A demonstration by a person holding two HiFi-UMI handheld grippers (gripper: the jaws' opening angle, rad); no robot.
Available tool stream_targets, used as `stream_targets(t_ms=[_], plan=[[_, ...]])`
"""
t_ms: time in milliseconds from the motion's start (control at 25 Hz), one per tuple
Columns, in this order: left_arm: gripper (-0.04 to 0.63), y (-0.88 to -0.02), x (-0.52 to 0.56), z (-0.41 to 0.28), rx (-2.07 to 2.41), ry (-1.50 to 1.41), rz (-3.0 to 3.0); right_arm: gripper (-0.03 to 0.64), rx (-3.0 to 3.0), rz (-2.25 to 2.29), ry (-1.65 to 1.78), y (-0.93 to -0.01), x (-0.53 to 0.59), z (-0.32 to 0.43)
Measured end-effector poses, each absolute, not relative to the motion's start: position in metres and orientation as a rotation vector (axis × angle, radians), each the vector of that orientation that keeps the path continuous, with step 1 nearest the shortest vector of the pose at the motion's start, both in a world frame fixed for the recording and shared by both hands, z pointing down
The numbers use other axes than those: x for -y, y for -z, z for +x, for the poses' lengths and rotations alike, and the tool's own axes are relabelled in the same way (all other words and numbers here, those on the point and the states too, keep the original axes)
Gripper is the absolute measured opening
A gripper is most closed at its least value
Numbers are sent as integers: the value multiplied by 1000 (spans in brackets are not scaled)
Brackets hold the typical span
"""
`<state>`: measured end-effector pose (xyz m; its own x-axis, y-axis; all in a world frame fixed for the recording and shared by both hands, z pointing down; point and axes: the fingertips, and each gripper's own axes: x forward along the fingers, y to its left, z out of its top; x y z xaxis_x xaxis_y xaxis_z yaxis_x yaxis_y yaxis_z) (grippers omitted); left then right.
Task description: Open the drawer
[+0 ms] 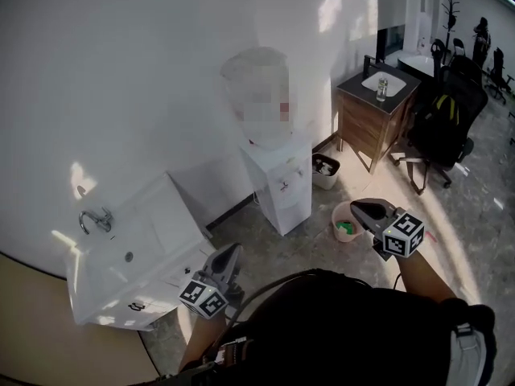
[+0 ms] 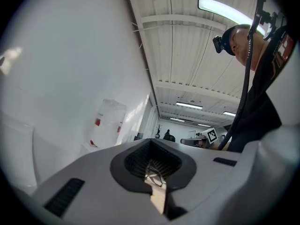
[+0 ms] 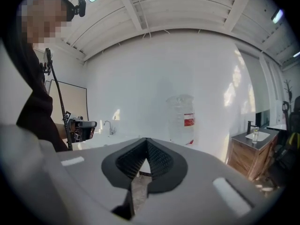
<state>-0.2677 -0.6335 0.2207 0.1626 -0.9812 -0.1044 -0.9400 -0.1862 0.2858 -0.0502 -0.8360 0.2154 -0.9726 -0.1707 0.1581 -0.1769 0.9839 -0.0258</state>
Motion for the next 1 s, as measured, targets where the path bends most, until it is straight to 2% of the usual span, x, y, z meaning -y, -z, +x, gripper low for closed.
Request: stream_targets(t_ms=[560, 1000], plan=[[0, -208, 777, -216, 2119, 407, 2106, 0, 3002, -30, -35, -205, 1022, -54], [0, -230, 811, -232, 2196, 399, 1970, -1, 2960, -170, -79, -232, 1069, -97]])
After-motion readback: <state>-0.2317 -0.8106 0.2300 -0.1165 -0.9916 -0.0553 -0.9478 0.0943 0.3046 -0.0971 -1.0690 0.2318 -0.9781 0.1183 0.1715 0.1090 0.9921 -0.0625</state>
